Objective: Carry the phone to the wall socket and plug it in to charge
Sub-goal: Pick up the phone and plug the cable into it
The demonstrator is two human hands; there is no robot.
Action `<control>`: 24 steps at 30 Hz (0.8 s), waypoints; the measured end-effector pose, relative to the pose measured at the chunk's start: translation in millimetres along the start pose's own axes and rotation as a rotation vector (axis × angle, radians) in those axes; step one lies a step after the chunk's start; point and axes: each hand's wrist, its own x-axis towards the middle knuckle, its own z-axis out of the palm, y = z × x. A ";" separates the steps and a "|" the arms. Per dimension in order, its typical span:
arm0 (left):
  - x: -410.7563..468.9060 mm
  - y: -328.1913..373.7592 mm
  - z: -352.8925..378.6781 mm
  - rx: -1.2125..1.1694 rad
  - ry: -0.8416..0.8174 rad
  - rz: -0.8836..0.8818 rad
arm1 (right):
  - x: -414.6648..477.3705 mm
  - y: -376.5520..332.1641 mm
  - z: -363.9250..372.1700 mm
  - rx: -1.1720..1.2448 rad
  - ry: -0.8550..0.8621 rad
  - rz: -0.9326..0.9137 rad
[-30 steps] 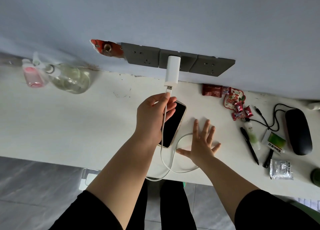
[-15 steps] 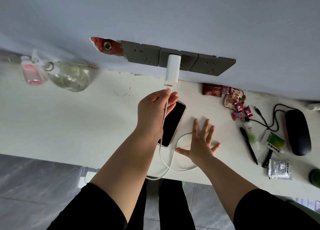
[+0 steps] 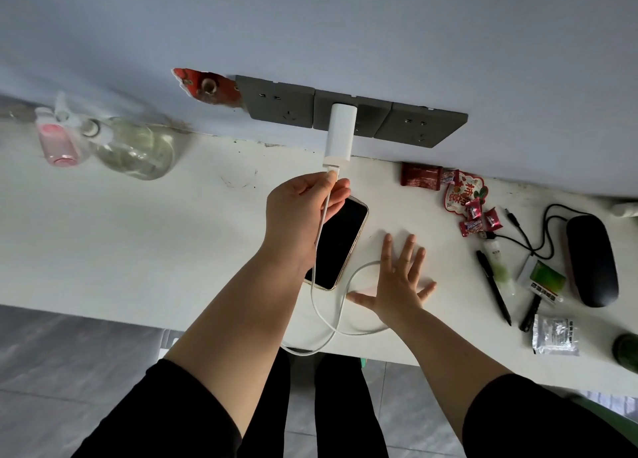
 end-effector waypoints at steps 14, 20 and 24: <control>1.4 -2.0 -7.1 0.025 -0.110 -0.021 | -2.2 0.5 -1.7 0.004 0.007 -0.010; 15.5 -42.4 -42.8 0.634 0.105 -0.033 | -4.3 0.6 -2.7 0.008 0.010 -0.008; 21.1 -92.7 -28.4 1.259 0.097 0.014 | -2.1 1.8 -0.6 0.001 0.034 -0.001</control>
